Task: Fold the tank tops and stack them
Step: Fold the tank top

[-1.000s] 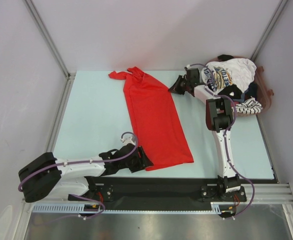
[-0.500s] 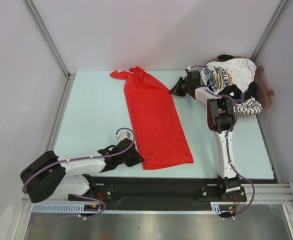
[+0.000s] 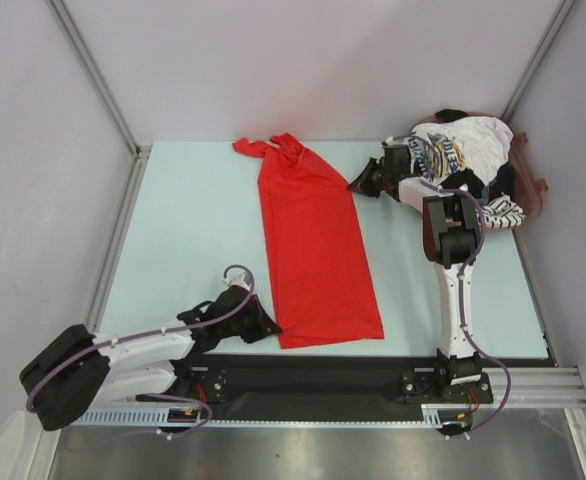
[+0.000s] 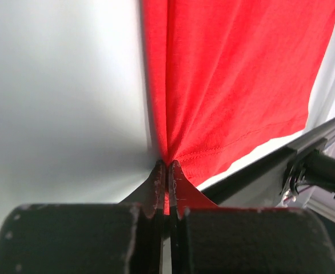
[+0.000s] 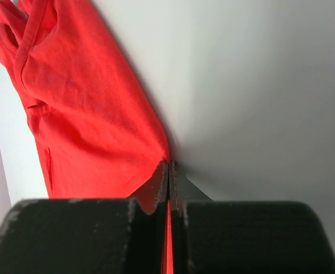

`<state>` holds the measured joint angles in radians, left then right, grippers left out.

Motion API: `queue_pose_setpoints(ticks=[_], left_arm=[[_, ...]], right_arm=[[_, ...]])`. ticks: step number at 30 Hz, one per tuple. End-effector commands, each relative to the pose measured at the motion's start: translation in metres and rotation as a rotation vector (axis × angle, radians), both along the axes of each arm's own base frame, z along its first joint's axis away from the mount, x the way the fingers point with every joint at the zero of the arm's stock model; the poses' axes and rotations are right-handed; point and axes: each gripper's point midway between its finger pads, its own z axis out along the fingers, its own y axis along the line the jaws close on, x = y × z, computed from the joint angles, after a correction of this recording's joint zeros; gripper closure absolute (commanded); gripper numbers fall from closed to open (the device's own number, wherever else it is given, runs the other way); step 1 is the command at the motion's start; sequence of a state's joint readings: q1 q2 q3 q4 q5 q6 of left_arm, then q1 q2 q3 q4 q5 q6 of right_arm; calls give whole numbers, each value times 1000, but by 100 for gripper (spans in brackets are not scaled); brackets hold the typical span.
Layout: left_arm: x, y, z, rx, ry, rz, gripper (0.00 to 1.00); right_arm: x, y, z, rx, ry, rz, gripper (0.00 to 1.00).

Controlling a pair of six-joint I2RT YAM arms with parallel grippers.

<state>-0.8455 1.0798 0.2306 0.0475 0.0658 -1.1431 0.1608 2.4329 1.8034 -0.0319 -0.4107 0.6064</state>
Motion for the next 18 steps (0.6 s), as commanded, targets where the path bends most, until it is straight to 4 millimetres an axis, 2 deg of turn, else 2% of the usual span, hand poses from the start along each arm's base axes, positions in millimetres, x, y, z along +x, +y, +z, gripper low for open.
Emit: queue_pose_setpoints(ticks=[1,2,3,4,7,8,9,12,14,15,16,17,18], left_arm=[[-45,39,-36,123,145,-48,100],[-43,38,-30,101,118,-45,100],[-44,41,-31,103,115,-40,100],[-45,44,-31,108,114,-39,100],[-41,47,-30,106,102,-37,100],[-41,47,-29,97,104,-44,100],[-43,47,-32,98,113,-52,100],[-42,42,-32,79,114,-74,99],[-40,40,-32,79,111,-85,100],[-37,36,-29,67,100,-92,100],[-36,35,-29,69,102,-96,100],[-35,35,-28,76,93,-102,100],[-32,33,-26,77,83,-103,100]], right_arm=[[-9,-26,2,-52,19,-82,100],[-17,-30,-8,-60,42,-100,100],[-13,-30,2,-45,-3,-104,100],[-15,-30,2,-43,-4,-103,100],[-17,-24,3,-26,0,-72,89],[-18,-24,3,-30,1,-70,83],[-19,-23,6,-34,-2,-65,69],[-27,-21,15,-68,0,-35,55],[-33,-23,31,-116,-21,-24,49],[-42,-25,32,-135,-3,-23,43],[-51,-30,43,-162,-19,-32,38],[-59,-31,45,-177,-13,-39,32],[-68,-35,45,-193,0,-54,16]])
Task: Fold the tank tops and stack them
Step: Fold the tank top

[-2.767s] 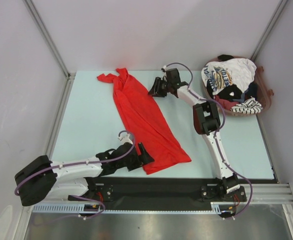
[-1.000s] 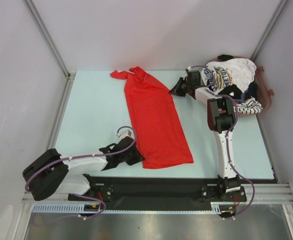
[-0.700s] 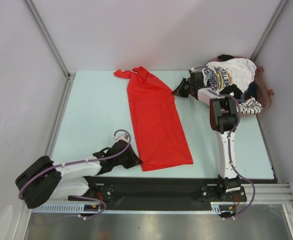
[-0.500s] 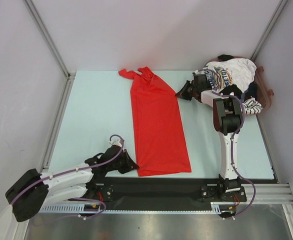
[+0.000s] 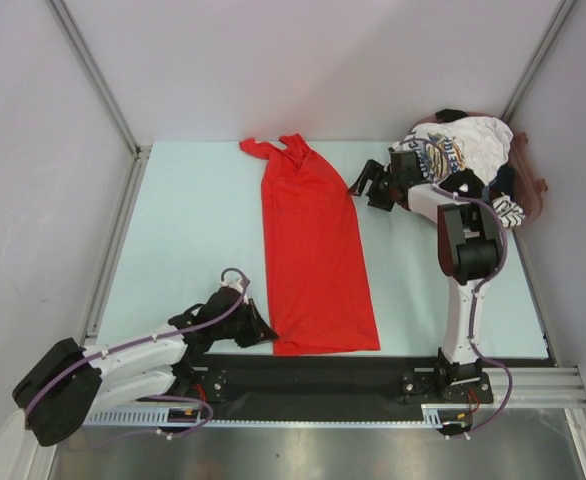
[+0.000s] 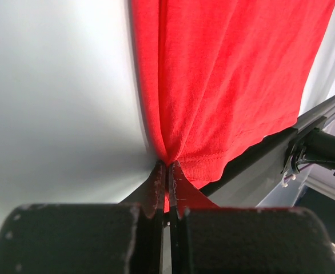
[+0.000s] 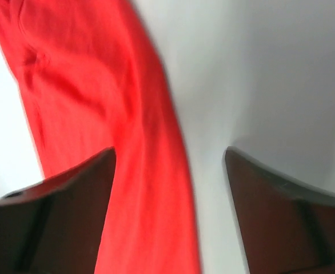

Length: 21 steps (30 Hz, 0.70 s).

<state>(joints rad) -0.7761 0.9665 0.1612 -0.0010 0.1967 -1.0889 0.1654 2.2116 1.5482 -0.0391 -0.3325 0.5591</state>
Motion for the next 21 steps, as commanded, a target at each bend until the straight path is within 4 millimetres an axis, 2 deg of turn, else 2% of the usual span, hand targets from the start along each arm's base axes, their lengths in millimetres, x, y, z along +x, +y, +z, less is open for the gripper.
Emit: queue_pose_setpoints(ticks=[1,2,3,4,5,6,8,9,11,12,15,16,17,19,20,21], left_arm=[[-11,22,-23,133,30,-38,100],[-10,22,-23,139,21,-38,100],[-10,23,-22,146,20,-38,100],[-8,24,-20,145,8,-33,100],[-7,24,-19,145,1,-33,100],[-8,25,-19,145,0,-32,100],[-8,25,-16,137,-10,-32,100],[-8,26,-16,141,-8,-32,100],[-9,25,-15,140,-13,-39,100],[-8,25,-14,138,-15,-44,100],[-8,22,-13,133,-21,-57,100],[-8,22,-13,137,-18,-61,100],[-7,22,-13,136,-21,-62,100],[-7,21,-13,134,-24,-65,100],[-6,21,-13,135,-28,-65,100],[-6,21,-13,137,-32,-64,100]], right_arm=[[-42,-22,14,-123,31,-30,16],[-51,-24,33,-124,1,-38,17],[-63,-25,35,-131,9,-41,25],[-79,-27,32,-145,33,-43,31],[-106,-33,13,-173,94,-51,35],[-124,-29,29,-175,71,-39,36],[-155,-32,27,-193,82,-39,41],[-189,-35,18,-203,112,-30,43],[-222,-37,15,-218,124,-11,44],[-249,-44,15,-230,131,-16,44],[-306,-52,0,-248,194,9,44],[-313,-51,14,-218,150,2,44],[-323,-51,15,-209,149,4,43],[-343,-39,14,-135,168,5,41],[-355,-28,12,-139,180,46,42],[-362,-27,6,-154,211,46,42]])
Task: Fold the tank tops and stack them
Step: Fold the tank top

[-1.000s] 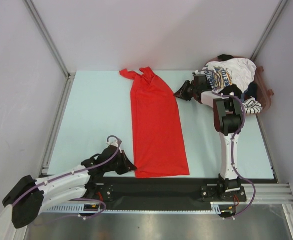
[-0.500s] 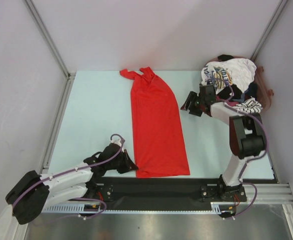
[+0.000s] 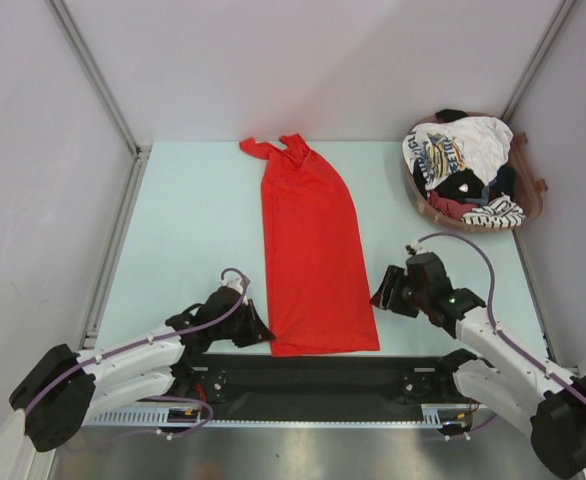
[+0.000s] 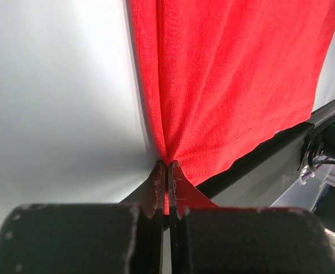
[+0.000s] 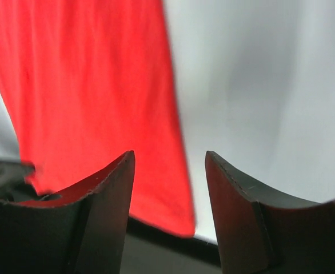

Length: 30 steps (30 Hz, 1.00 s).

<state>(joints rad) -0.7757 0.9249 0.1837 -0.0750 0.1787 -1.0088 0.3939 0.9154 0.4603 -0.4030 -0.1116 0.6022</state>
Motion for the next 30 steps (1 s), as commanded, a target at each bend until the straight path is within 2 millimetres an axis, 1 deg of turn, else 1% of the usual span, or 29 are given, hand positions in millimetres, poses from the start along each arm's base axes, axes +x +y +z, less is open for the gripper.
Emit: queue_pose_setpoints(ticks=[1,2,4,5,7,9,13,14,18,20,22,24,25,27,28,29,30], left_arm=[[-6,16,-15,94,14,-18,100],[-6,16,-15,95,13,-18,100],[-6,15,-15,93,14,-22,100],[-6,15,-14,90,12,-24,100],[-6,15,-14,90,12,-26,100],[-7,15,-15,95,15,-27,100],[-8,17,-16,100,17,-25,100],[-9,18,-16,101,18,-26,100],[-10,19,-16,111,22,-28,100],[-11,19,-17,111,27,-26,100],[-12,20,-19,113,31,-22,100],[-13,22,-20,112,35,-19,98],[-13,22,-20,110,36,-13,96],[-15,22,-20,102,39,-13,78],[-15,23,-21,100,42,-5,73],[-16,25,-22,107,50,3,63],[-16,25,-21,101,45,11,59]], right_arm=[[-28,8,-13,-32,95,-21,42],[-37,11,-18,-49,133,-19,43],[-43,12,-24,-74,147,-26,42],[-50,14,-26,-84,170,-28,44],[-54,9,-29,-123,182,-50,50],[-63,6,-33,-149,229,-61,51],[-78,14,-34,-122,274,-33,50],[-83,11,-35,-133,287,-37,50],[-94,8,-37,-157,320,-43,49],[-99,15,-39,-138,331,-24,49],[-103,18,-44,-132,348,-17,50],[-104,22,-45,-122,352,-10,57],[-105,22,-47,-125,359,-6,58],[-105,24,-48,-125,357,-2,59],[-105,25,-47,-121,356,4,61],[-104,26,-47,-117,351,9,64],[-103,27,-47,-117,349,8,64]])
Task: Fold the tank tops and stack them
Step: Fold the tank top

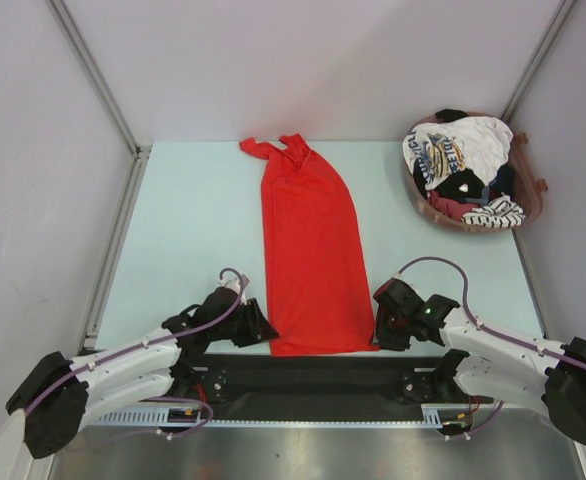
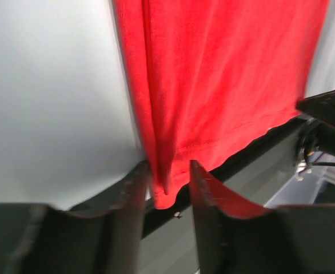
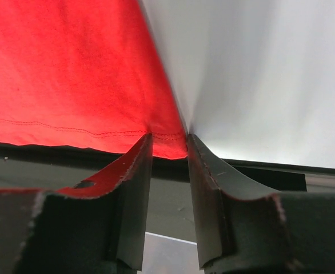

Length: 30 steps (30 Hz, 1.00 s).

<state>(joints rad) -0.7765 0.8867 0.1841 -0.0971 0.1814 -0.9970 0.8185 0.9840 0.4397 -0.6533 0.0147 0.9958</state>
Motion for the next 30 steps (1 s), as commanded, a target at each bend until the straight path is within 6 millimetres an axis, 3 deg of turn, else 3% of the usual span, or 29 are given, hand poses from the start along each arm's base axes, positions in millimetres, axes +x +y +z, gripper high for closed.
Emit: queue_pose_setpoints(ticks=[1,5,12,15,16,18,20,25,28,29,30], left_arm=[[-16,26,-26,107,65,31,55],[-21,28,-27,95,71,41,50],[-31,22,-33,106,96,22,51],[-30,22,-39,112,101,35,60],[-31,22,-40,110,103,36,78],[-31,20,-41,101,106,34,99],[-31,21,-40,114,101,35,100],[-31,22,-25,121,91,24,100],[-27,15,-11,64,85,16,100],[-18,13,0,43,70,20,100],[-16,11,3,39,65,20,100]], right_arm=[[-1,2,-3,3,6,-7,64],[-1,2,-3,4,7,3,69],[-2,2,-6,-1,8,9,75],[-4,5,-6,19,23,20,82],[-5,5,-6,21,23,19,84],[-5,6,-6,22,22,23,94],[-3,7,-2,25,14,35,100],[8,13,15,29,-35,63,100],[23,18,32,37,-75,81,100],[43,18,46,46,-120,80,100],[43,18,46,45,-120,80,100]])
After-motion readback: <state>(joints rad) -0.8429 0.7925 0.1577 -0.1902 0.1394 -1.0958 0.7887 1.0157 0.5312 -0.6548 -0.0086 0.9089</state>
